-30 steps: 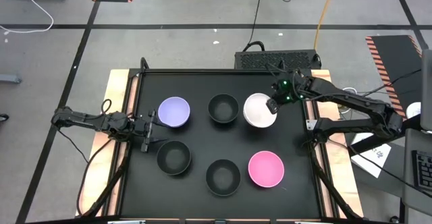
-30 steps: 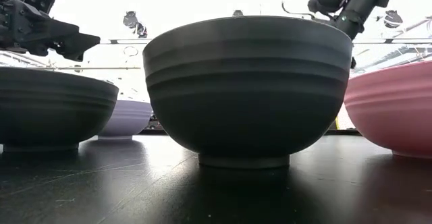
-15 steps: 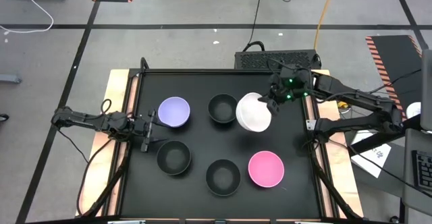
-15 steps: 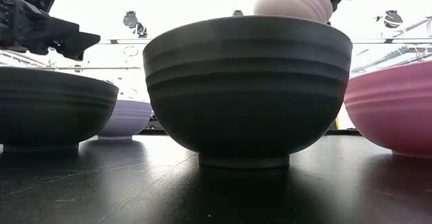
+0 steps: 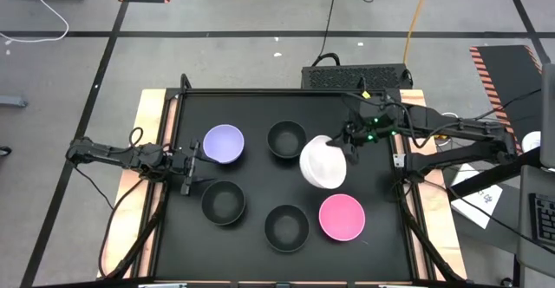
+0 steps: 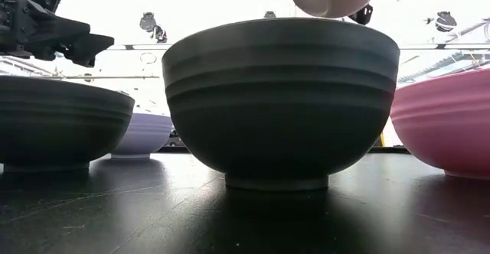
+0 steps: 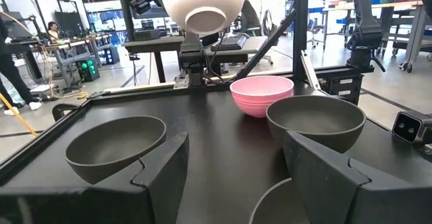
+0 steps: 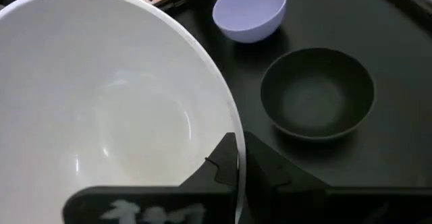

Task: Nest bowls inside each other
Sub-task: Stack the white bowl on top of the black bowl

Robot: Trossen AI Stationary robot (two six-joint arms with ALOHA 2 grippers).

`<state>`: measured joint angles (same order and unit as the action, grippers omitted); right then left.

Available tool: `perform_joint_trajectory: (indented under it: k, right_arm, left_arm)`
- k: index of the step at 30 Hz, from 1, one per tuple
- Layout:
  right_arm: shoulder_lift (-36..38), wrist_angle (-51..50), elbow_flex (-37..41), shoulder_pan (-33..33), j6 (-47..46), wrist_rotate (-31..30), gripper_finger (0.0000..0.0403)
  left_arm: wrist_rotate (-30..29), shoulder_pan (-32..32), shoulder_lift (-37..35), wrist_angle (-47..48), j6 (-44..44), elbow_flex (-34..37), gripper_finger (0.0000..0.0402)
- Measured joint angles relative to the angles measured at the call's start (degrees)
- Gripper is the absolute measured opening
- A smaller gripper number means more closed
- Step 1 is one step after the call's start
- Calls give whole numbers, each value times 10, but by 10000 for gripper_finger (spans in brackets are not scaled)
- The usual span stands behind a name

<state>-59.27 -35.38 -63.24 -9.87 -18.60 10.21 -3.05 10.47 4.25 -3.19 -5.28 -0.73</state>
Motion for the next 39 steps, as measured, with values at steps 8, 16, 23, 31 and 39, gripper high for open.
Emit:
perform_joint_trajectory:
  k: [8, 16, 23, 31, 39]
  right_arm:
    - [-9, 2, 0, 6, 0, -31, 0]
    - [-126, -93, -86, -44, 47, -62, 0]
    - [-236, -143, -194, -82, 109, -57, 0]
    - [-324, -171, -271, -140, 149, -21, 0]
    - [-396, -169, -297, -175, 180, 16, 0]
  left_arm:
    - [0, 0, 0, -1, 1, 0, 246]
    - [-14, 0, 0, -11, -3, 0, 246]
    - [-16, 0, 0, 0, 7, 0, 246]
    - [-16, 0, 0, 6, 4, 0, 246]
    - [-16, 0, 0, 9, -4, 0, 246]
